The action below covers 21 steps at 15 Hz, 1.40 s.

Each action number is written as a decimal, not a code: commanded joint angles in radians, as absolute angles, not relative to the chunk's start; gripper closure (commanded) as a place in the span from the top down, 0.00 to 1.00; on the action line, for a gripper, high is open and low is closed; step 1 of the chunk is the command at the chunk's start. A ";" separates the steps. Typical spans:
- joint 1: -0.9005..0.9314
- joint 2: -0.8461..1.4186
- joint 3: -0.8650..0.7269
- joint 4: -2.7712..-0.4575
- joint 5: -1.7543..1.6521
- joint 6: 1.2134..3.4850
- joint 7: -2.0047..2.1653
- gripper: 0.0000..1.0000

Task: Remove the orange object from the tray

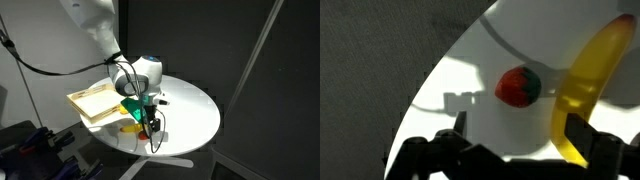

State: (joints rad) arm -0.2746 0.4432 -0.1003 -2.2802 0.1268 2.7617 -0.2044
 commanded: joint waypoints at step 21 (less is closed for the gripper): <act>-0.147 0.057 -0.054 -2.475 0.012 2.509 -0.266 1.00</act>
State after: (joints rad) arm -0.1686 0.1493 -0.0360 -2.4286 0.0486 2.5587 -0.2761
